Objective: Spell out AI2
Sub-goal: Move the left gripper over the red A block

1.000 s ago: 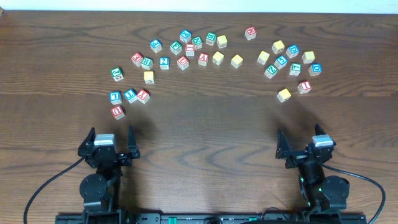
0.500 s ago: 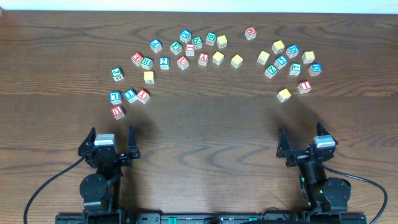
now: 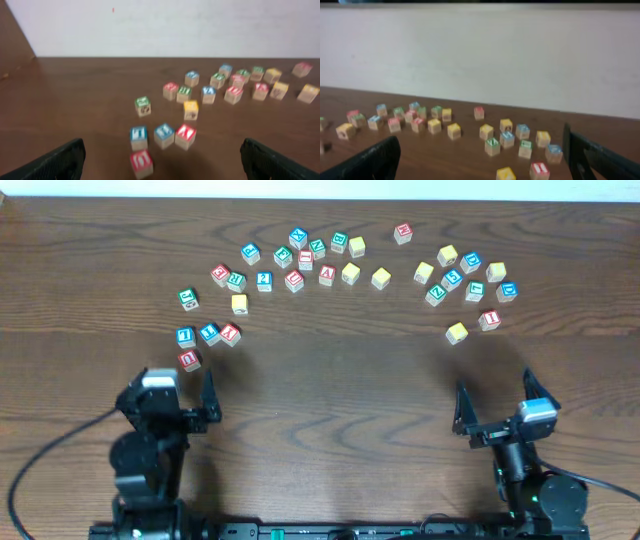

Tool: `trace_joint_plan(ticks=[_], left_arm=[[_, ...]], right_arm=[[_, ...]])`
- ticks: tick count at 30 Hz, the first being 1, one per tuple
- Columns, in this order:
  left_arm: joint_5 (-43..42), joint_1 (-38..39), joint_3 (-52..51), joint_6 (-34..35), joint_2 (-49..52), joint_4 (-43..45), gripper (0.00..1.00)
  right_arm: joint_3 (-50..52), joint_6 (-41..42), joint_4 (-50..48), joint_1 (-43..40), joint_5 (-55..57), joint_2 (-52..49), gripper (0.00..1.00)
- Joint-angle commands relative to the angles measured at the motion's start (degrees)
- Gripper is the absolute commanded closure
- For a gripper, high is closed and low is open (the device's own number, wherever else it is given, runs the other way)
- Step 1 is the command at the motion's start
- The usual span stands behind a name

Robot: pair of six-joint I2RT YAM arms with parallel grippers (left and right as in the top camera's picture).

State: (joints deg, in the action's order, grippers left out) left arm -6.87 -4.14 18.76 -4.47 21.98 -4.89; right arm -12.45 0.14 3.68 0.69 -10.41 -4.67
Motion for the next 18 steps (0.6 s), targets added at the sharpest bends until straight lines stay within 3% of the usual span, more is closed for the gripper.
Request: trace_joint_plan(ticks=[1,18], left_arm=[[-3.5,-0.33,7.82,0.63,7.3,-2.03,0.02],[-9.22,-0.28,45.55,-0.42,40.65,-27.74,0.02]], right_arm=[[-5.77,-1.7,2.1,-0.28,-0.72,-5.18,0.01],[-44.41,-7.13,30.93,-0.28,-4.59,-44.26,0.01]])
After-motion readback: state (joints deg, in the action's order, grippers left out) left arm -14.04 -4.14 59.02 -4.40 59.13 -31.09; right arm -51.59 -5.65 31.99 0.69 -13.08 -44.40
